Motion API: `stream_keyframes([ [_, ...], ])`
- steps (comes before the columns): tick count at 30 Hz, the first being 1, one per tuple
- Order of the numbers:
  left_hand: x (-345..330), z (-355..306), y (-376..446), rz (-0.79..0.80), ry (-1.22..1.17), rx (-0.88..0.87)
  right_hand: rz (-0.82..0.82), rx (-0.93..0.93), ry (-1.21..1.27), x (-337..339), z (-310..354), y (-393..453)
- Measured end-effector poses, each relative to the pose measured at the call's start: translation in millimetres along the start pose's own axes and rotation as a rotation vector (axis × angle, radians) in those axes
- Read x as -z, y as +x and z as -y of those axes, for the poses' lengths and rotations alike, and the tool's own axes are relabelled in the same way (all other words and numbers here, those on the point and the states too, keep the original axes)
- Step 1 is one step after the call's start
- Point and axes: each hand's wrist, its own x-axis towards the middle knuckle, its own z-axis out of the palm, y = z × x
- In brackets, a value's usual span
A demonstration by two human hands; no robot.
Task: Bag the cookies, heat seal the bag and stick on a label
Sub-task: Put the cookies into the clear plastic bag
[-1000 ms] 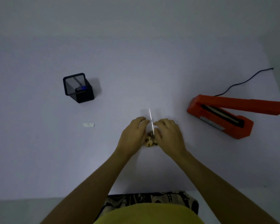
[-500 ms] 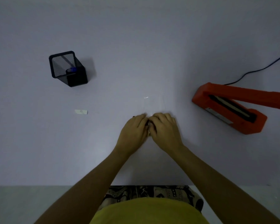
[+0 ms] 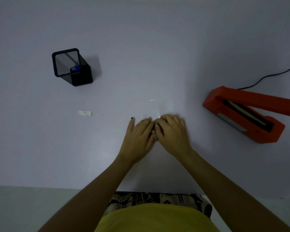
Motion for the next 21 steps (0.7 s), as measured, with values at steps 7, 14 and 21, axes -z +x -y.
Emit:
stream_keyframes([
  [7,0,-10,2,0.012,0.034,0.061,0.017,-0.065,-0.051,15,-44,8],
  [14,-8,-19,2,-0.052,0.021,0.116,0.016,0.041,0.009,13,-30,2],
  [21,-14,-19,4,-0.114,0.023,0.118,0.032,-0.023,0.075,9,-48,-15],
])
